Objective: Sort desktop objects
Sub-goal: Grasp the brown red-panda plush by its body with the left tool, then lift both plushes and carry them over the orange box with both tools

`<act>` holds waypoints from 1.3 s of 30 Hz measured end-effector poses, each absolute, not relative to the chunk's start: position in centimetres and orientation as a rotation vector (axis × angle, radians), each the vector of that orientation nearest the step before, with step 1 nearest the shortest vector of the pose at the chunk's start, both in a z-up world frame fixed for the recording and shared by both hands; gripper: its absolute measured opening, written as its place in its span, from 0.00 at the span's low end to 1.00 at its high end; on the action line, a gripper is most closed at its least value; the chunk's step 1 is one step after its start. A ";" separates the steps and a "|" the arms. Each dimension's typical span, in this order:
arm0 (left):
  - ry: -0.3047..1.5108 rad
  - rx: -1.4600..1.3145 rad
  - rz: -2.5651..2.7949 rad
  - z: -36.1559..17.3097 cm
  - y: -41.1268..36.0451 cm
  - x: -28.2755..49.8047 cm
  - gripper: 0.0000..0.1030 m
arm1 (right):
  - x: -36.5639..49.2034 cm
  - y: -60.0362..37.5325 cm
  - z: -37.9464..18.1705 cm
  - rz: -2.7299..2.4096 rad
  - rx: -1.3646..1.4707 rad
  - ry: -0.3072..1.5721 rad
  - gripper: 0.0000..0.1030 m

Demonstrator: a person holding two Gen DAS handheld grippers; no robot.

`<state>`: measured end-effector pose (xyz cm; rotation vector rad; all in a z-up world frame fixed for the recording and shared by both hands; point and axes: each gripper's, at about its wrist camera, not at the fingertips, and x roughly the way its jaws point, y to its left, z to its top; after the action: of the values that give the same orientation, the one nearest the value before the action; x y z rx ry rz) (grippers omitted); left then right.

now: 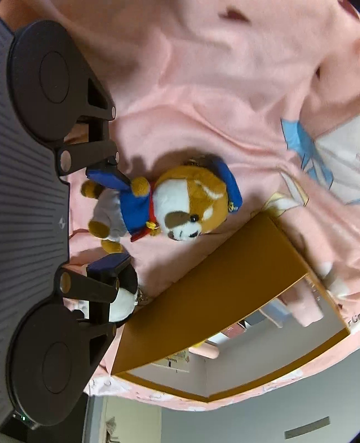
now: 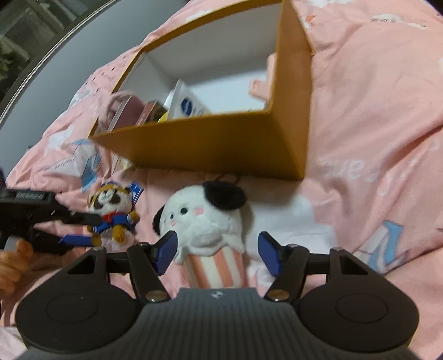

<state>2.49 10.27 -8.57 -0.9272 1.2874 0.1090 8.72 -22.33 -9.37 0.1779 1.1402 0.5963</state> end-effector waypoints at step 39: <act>0.951 -0.502 -0.230 2.5 6.3 4.2 0.39 | 7.9 -21.2 2.2 0.636 0.468 0.861 0.54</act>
<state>4.17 6.26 2.52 -0.5024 0.9508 -0.2301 7.94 -21.22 2.17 0.4681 0.8614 0.6360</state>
